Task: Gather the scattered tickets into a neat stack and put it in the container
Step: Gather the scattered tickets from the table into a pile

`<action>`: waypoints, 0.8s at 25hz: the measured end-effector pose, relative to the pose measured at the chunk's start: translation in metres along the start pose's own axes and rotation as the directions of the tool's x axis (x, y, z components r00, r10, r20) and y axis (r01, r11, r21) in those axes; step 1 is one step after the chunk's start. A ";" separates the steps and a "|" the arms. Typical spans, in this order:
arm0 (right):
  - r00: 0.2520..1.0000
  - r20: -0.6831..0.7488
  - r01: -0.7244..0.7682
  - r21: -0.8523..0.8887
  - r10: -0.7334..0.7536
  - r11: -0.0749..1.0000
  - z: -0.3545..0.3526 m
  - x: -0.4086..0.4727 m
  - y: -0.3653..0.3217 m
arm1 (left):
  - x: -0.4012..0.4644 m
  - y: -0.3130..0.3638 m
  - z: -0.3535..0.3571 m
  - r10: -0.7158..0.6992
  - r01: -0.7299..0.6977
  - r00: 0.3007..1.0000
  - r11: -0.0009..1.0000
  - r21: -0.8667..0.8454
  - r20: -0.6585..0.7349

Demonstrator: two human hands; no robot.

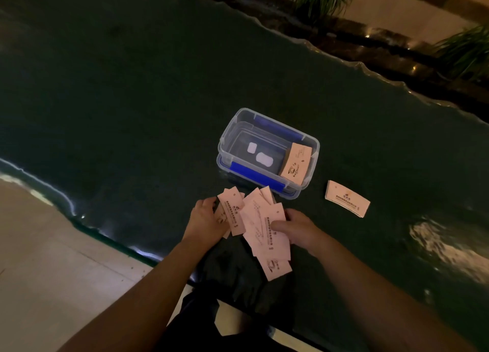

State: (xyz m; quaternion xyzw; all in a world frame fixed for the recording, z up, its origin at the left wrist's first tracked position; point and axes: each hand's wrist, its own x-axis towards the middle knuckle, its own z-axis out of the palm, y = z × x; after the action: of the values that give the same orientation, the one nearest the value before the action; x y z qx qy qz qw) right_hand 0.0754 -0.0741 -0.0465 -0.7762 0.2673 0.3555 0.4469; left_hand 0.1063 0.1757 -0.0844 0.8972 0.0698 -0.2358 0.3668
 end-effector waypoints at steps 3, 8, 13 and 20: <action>0.999 -0.018 0.043 -0.055 -0.044 0.998 0.012 0.003 -0.007 | -0.005 0.003 0.001 0.062 -0.063 0.998 0.994 0.086 0.004; 0.995 -0.099 0.020 0.024 -0.018 1.000 0.031 0.003 -0.009 | -0.022 0.018 0.006 0.084 -0.086 0.996 0.989 0.121 0.023; 0.994 -0.112 -0.007 0.075 0.015 0.997 0.034 0.006 -0.005 | -0.072 -0.002 0.035 0.196 -0.231 0.972 0.885 0.405 0.128; 0.988 -0.133 -0.067 0.109 0.081 0.992 0.039 0.009 -0.008 | -0.066 -0.008 0.052 0.174 -0.195 0.981 0.883 0.428 0.089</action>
State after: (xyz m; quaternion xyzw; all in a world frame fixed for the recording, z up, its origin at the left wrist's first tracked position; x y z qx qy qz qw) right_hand 0.0742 -0.0373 -0.0627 -0.7639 0.3441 0.3033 0.4540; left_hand 0.0266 0.1484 -0.0902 0.9529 -0.0791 -0.2309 0.1799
